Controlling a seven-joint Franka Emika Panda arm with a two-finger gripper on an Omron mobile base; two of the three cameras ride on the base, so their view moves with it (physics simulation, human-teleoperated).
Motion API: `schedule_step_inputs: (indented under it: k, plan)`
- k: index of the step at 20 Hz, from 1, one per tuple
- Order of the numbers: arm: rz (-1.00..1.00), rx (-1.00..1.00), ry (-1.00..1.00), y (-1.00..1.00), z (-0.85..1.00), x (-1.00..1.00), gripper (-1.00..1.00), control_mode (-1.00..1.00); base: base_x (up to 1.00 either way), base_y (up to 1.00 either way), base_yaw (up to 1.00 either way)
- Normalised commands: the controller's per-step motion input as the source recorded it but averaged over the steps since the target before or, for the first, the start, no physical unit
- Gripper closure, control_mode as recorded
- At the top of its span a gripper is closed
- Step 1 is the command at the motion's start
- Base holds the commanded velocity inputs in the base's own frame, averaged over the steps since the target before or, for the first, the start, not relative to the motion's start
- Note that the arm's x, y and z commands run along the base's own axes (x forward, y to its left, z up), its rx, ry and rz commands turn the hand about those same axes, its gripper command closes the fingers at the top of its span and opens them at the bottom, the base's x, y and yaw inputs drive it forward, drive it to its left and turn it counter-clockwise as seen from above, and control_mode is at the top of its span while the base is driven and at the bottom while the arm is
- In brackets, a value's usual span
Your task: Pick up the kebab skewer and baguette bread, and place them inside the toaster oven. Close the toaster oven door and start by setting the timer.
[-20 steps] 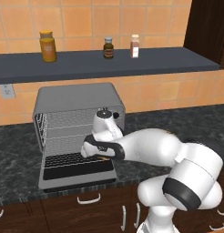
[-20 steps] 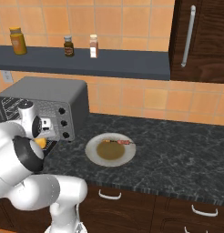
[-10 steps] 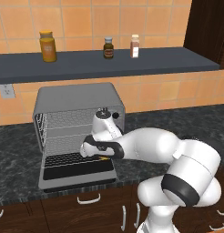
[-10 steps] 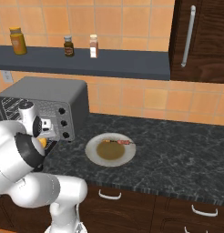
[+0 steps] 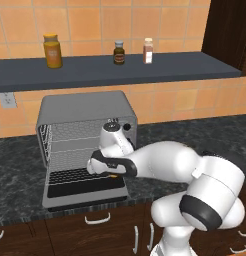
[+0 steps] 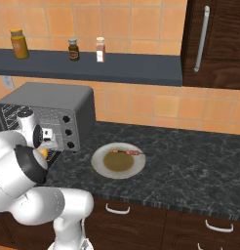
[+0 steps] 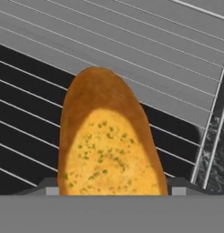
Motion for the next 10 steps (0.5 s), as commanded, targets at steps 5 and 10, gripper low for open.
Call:
schedule_step_inputs:
  k: [5,10]
  plan:
    - [0.0,0.0,-0.02,-0.02,0.2,0.04,-1.0,-1.0,0.0,0.0,0.0]
    - [0.0,0.0,-0.02,-0.19,0.42,0.09,-1.0,-1.0,0.0,0.0,0.0]
